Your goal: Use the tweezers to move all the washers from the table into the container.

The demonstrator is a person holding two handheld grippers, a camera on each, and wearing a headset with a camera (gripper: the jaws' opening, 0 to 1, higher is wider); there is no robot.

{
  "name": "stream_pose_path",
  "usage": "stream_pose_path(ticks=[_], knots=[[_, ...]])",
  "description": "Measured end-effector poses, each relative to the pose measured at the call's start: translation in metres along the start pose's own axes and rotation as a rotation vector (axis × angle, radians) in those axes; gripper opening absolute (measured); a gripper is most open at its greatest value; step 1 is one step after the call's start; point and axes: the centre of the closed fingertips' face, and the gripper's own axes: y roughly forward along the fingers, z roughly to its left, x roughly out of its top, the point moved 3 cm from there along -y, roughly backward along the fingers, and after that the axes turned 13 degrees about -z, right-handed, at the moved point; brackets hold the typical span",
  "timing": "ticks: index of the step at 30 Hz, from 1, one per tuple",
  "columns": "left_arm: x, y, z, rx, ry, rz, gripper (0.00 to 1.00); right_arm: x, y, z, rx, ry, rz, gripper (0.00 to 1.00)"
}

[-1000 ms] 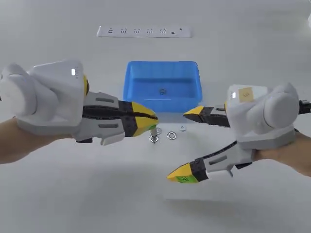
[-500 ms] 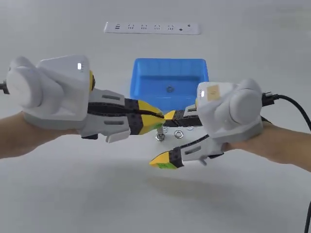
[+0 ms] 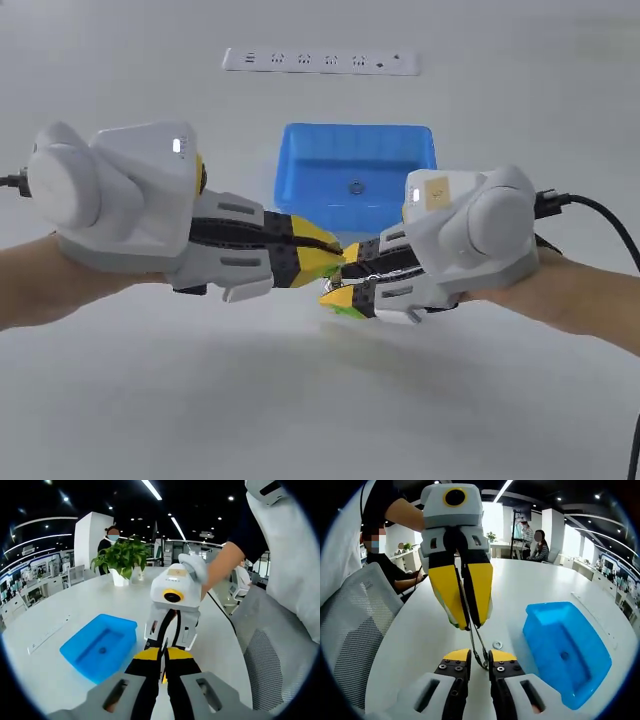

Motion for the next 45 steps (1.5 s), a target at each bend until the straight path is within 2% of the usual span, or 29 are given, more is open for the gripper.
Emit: stream_pose_path(ticks=[2, 3, 8, 11, 15, 23, 26, 31, 37, 40, 45], knots=[[0.000, 0.000, 0.000, 0.003, -0.002, -0.002, 0.06, 0.002, 0.000, -0.002, -0.002, -0.024, -0.001, 0.13], [0.000, 0.001, 0.001, 0.005, -0.003, 0.000, 0.06, 0.002, 0.001, 0.001, 0.020, -0.032, 0.003, 0.12], [0.001, 0.001, 0.004, 0.013, -0.002, 0.000, 0.06, 0.002, 0.001, -0.002, 0.015, -0.069, 0.007, 0.10], [0.001, 0.002, 0.004, 0.017, -0.008, 0.003, 0.06, 0.002, 0.001, -0.002, 0.017, -0.069, 0.006, 0.10], [0.001, 0.003, 0.004, 0.031, -0.043, -0.001, 0.06, 0.002, 0.001, -0.003, 0.014, -0.066, 0.006, 0.10], [0.002, 0.004, 0.004, 0.036, -0.067, 0.024, 0.07, 0.002, 0.000, -0.002, 0.001, -0.062, 0.012, 0.10], [0.000, 0.003, 0.002, 0.020, -0.069, 0.044, 0.12, 0.002, 0.000, -0.002, -0.003, -0.058, 0.009, 0.10], [0.000, 0.001, -0.001, 0.015, -0.081, 0.053, 0.18, 0.004, 0.000, -0.001, -0.006, -0.045, -0.002, 0.09], [0.000, -0.008, 0.000, 0.037, -0.072, 0.074, 0.25, 0.008, -0.002, -0.002, -0.007, -0.053, -0.001, 0.09], [0.003, -0.015, 0.007, 0.095, -0.058, 0.067, 0.25, 0.011, -0.004, -0.001, -0.011, -0.052, -0.004, 0.09], [0.010, -0.025, 0.009, 0.154, -0.056, 0.044, 0.28, 0.015, -0.010, 0.001, -0.012, -0.053, -0.003, 0.09]])
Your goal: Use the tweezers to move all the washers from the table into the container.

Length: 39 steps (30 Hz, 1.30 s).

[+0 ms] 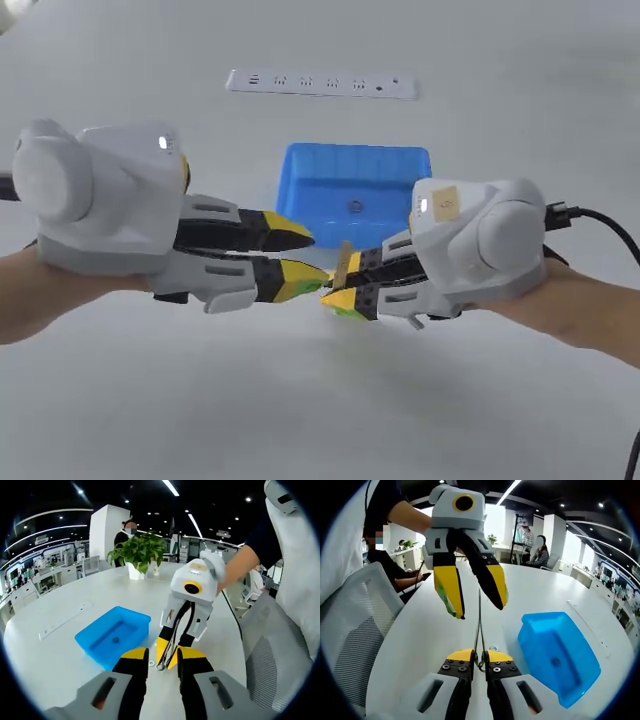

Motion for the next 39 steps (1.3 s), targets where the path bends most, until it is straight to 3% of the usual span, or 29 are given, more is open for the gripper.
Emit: stream_pose_path(ticks=[6, 9, 13, 15, 19, 31, 39], knots=[[0.005, -0.011, -0.004, 0.033, 0.015, -0.021, 0.29, 0.011, -0.008, -0.001, -0.011, 0.015, -0.014, 0.09], [0.008, -0.016, -0.004, 0.058, -0.022, -0.048, 0.30, 0.020, -0.014, -0.004, -0.022, 0.014, -0.025, 0.09], [0.009, -0.020, -0.004, 0.088, -0.013, -0.059, 0.36, 0.029, -0.019, -0.007, -0.029, 0.005, -0.031, 0.09], [0.011, -0.022, -0.007, 0.086, 0.003, -0.067, 0.36, 0.032, -0.022, -0.008, -0.028, -0.002, -0.027, 0.09], [0.013, -0.025, -0.016, 0.074, -0.020, -0.084, 0.39, 0.042, -0.026, -0.009, -0.030, 0.001, -0.039, 0.09], [-0.002, -0.033, -0.025, 0.085, -0.047, -0.065, 0.64, 0.067, -0.035, -0.025, -0.056, -0.023, -0.058, 0.09], [-0.010, -0.041, -0.025, 0.110, -0.087, -0.070, 0.74, 0.071, -0.040, -0.055, -0.114, -0.025, -0.072, 0.09]])
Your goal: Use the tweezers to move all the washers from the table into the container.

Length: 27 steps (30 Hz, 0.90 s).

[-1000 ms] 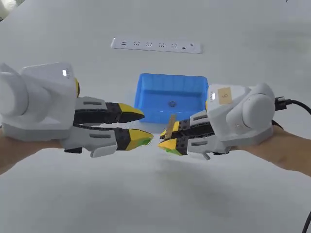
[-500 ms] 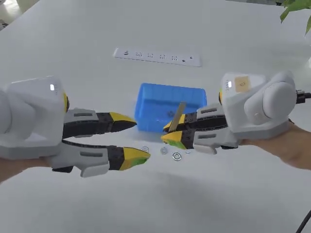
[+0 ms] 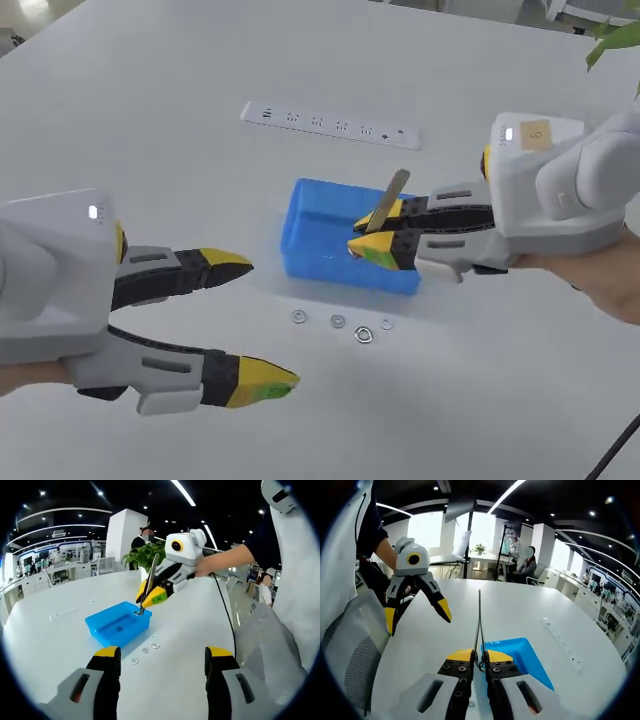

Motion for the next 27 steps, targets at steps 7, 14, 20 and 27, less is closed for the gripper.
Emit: stream_pose_path(ticks=[7, 14, 20, 27], knots=[[-0.008, -0.005, 0.001, 0.006, -0.003, 0.026, 0.79, -0.009, 0.008, -0.028, -0.027, 0.004, 0.014, 0.09], [-0.023, -0.004, -0.007, -0.011, -0.011, 0.068, 0.85, -0.034, 0.018, -0.049, -0.052, 0.010, 0.068, 0.09], [-0.025, -0.007, -0.006, -0.001, -0.034, 0.074, 0.92, -0.059, 0.027, -0.059, -0.063, 0.036, 0.113, 0.09], [-0.024, -0.010, -0.002, 0.026, -0.035, 0.073, 0.94, -0.082, 0.035, -0.055, -0.032, 0.030, 0.166, 0.09]])
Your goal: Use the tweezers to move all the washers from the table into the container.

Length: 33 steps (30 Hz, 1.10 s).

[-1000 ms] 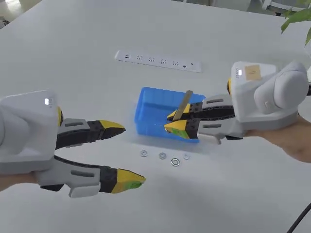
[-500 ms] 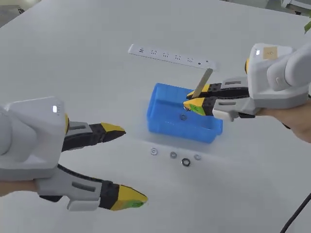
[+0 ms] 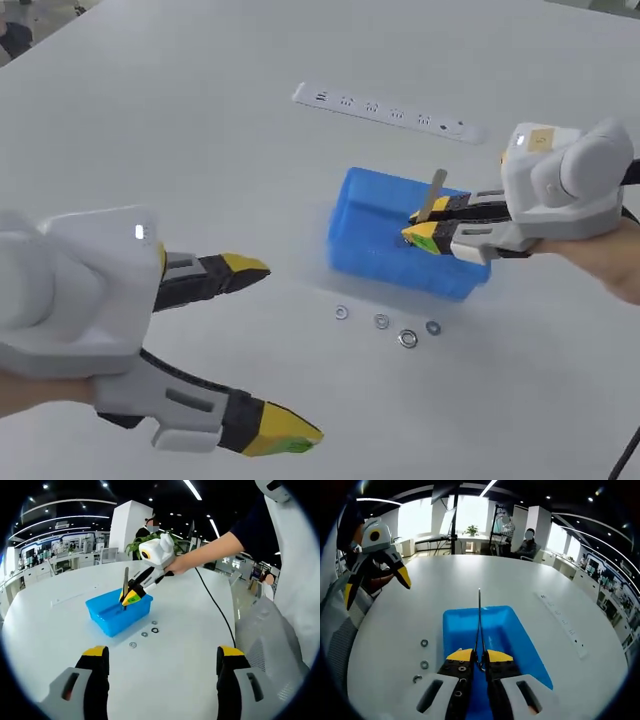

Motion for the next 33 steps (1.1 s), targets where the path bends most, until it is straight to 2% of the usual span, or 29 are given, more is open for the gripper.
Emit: stream_pose_path(ticks=[7, 10, 28, 31, 33], knots=[[-0.004, -0.001, -0.005, -0.002, -0.036, -0.005, 0.94, -0.007, 0.004, 0.000, 0.000, 0.008, 0.005, 0.09], [-0.007, -0.002, -0.005, 0.000, -0.034, 0.011, 0.94, -0.007, 0.004, -0.002, -0.007, 0.003, 0.006, 0.10], [0.000, -0.002, 0.000, 0.014, -0.035, 0.005, 0.96, -0.003, 0.001, -0.003, -0.020, 0.003, -0.002, 0.10], [0.005, 0.000, 0.006, 0.016, -0.027, -0.001, 0.97, 0.000, -0.001, -0.003, -0.025, 0.003, -0.006, 0.10], [0.012, 0.004, 0.017, 0.031, -0.016, -0.002, 0.99, 0.003, -0.003, -0.004, -0.028, 0.003, -0.013, 0.10]])
